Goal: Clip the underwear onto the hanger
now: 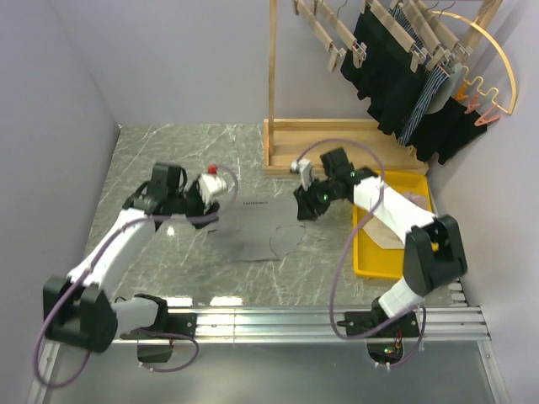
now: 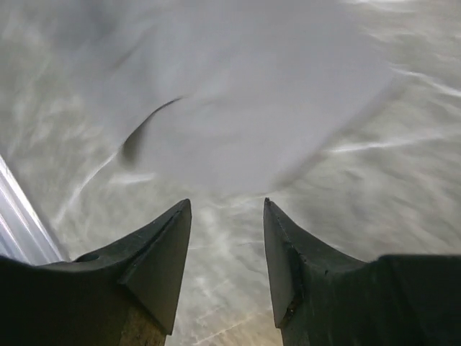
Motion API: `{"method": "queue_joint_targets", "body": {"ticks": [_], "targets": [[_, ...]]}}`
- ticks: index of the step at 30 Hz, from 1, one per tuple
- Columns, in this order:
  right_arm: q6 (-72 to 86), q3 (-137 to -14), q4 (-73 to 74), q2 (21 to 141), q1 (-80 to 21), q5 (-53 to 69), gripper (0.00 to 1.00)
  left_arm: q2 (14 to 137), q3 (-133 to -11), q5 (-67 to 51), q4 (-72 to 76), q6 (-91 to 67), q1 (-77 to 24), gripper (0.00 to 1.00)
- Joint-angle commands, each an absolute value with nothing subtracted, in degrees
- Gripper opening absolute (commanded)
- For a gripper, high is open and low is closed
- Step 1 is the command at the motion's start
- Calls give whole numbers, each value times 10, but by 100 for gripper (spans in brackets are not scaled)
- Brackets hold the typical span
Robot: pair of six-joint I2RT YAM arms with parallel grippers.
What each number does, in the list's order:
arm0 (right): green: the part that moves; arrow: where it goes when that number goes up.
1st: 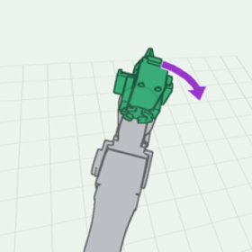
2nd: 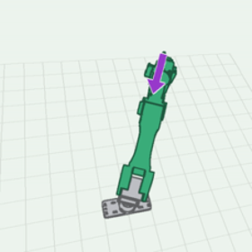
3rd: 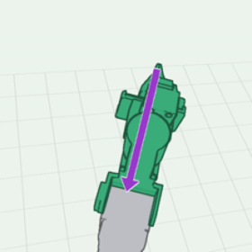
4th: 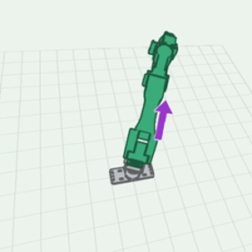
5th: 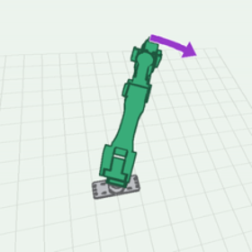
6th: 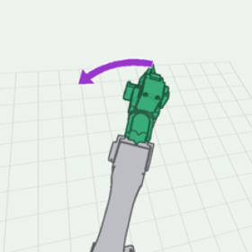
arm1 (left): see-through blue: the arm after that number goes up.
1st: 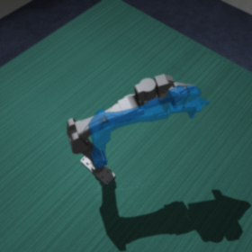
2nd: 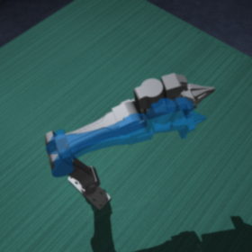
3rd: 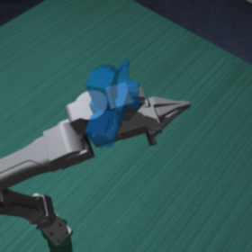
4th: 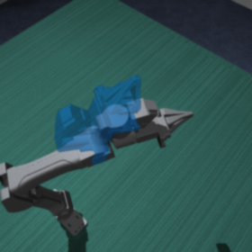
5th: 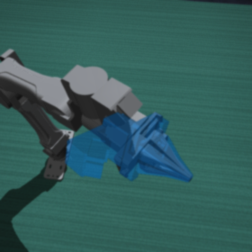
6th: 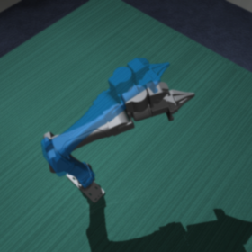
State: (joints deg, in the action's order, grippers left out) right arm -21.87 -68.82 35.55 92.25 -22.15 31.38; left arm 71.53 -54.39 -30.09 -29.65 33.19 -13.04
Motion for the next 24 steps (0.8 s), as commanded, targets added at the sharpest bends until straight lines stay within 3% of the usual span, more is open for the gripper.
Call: {"method": "queue_joint_targets", "body": {"ticks": [1,6,14,17,21,24], "targets": [[-372,-583,359,852,-271,360,51,663,-463,-414,-399,587,-146,61],[-480,-508,280,842,-312,341,47,642,-386,-422,-410,714,-156,59],[-507,-472,217,852,-368,293,43,750,-420,-452,-398,683,-156,57],[-494,-482,221,840,-377,281,42,731,-414,-461,-432,753,-157,59],[-460,-505,256,826,-366,266,41,668,-374,-391,-311,653,-228,52],[-435,-482,259,789,-375,265,41,670,-373,-361,-301,622,-273,47]]}}
